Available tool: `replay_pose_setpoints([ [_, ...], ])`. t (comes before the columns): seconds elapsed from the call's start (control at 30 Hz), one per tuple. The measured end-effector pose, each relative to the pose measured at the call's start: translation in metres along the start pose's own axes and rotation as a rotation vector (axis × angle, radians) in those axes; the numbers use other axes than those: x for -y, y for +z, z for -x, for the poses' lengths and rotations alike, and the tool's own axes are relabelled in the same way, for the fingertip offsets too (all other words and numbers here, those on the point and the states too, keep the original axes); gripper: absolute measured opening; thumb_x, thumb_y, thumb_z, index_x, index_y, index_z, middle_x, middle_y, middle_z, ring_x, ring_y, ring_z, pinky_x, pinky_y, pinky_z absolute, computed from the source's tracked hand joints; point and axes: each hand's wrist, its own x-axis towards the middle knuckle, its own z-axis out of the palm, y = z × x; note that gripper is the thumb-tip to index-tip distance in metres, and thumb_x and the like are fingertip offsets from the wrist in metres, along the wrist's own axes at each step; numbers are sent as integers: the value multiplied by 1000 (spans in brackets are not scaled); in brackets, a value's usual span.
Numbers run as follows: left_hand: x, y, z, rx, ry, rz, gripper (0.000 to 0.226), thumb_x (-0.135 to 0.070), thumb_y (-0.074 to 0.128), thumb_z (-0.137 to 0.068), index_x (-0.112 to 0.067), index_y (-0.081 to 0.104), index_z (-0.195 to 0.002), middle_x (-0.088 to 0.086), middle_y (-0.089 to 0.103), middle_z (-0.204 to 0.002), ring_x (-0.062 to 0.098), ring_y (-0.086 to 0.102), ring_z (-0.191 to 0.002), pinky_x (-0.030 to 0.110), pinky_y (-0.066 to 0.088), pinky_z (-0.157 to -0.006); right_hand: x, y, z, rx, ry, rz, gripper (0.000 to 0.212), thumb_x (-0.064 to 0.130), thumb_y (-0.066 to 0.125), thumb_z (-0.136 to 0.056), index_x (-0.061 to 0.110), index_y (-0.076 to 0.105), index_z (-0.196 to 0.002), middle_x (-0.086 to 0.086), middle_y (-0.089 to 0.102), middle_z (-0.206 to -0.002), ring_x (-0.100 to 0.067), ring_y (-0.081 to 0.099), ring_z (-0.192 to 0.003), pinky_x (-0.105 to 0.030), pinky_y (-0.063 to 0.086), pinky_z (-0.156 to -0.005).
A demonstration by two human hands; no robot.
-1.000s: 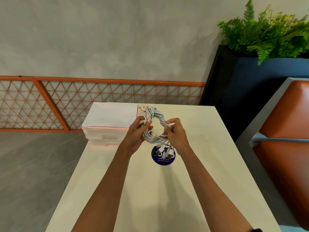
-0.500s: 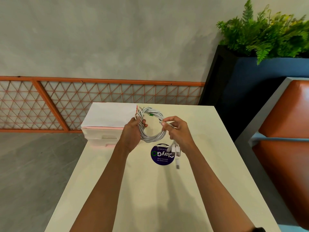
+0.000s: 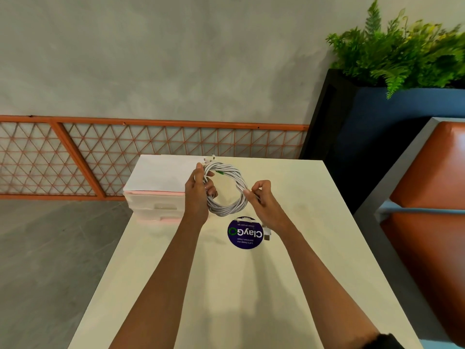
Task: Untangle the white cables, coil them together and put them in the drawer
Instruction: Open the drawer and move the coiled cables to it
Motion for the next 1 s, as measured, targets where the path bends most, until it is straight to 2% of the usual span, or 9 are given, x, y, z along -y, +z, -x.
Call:
replay_pose_setpoints([
  [0.13, -6, -1, 1, -18, 46, -42, 40, -38, 40, -102, -12, 56, -76, -8, 33, -44, 6, 32, -42, 25, 33, -51, -4, -2, -1, 135, 23, 166, 24, 32, 39, -100, 11, 28, -107, -5, 46, -78, -13, 43, -69, -18, 39, -66],
  [0.23, -6, -1, 1, -24, 65, -59, 40, -37, 41, -101, -11, 56, -76, -8, 33, -44, 6, 31, -42, 26, 32, -52, -1, -4, -2, 206, 101, 317, 34, 42, 34, -100, 8, 37, -102, -6, 52, -81, -17, 48, -72, -29, 40, -69],
  [0.37, -7, -2, 0, -18, 41, -29, 40, -38, 42, -101, -10, 59, -77, -8, 34, -44, 6, 32, -42, 25, 33, -52, -5, -7, 1, 240, 70, 348, 32, 42, 28, -102, 15, 39, -86, 6, 43, -70, -12, 39, -66, -29, 35, -69],
  [0.5, -11, 2, 1, 3, -31, 60, 38, -36, 43, -101, -11, 60, -78, -8, 34, -43, 5, 29, -37, 20, 33, -46, -17, -14, 0, 244, 15, 427, 24, 35, 30, -102, 27, 42, -83, 9, 42, -81, -15, 36, -82, -30, 32, -79],
  [0.6, -9, 5, 2, 28, -79, 88, 34, -37, 44, -100, -12, 58, -82, -6, 36, -44, 5, 29, -37, 18, 34, -43, -26, -17, -5, 171, -19, 648, 27, 32, 38, -101, 15, 59, -101, 2, 42, -101, -20, 35, -97, -30, 26, -86],
  [0.67, -5, 5, 3, 63, -65, 55, 34, -36, 43, -100, -8, 55, -87, -7, 34, -45, 5, 29, -38, 19, 35, -45, -27, -19, -7, 135, -5, 733, 29, 31, 44, -99, 11, 64, -106, -2, 35, -103, -22, 31, -96, -28, 24, -84],
  [0.77, -3, 10, 6, 109, -16, 6, 32, -35, 41, -101, -5, 52, -97, -7, 32, -46, 6, 27, -39, 19, 35, -45, -24, -16, -9, 88, -11, 645, 22, 17, 56, -94, 0, 68, -102, -7, 35, -92, -25, 41, -87, -20, 29, -75],
  [0.9, -4, 20, 10, 130, 6, 3, 30, -34, 43, -101, -6, 52, -95, -8, 29, -48, 7, 26, -42, 20, 33, -46, -16, -9, -13, -132, 150, 605, 13, 10, 66, -86, 6, 74, -95, -1, 40, -82, -14, 40, -67, -14, 27, -49],
  [1.0, -4, 24, 10, 130, -1, 40, 28, -34, 44, -100, -9, 54, -95, -7, 29, -51, 6, 27, -43, 20, 31, -47, -13, -8, -15, -248, 236, 567, 15, 10, 69, -83, 9, 76, -96, -10, 58, -88, -18, 45, -72, -22, 26, -58],
])
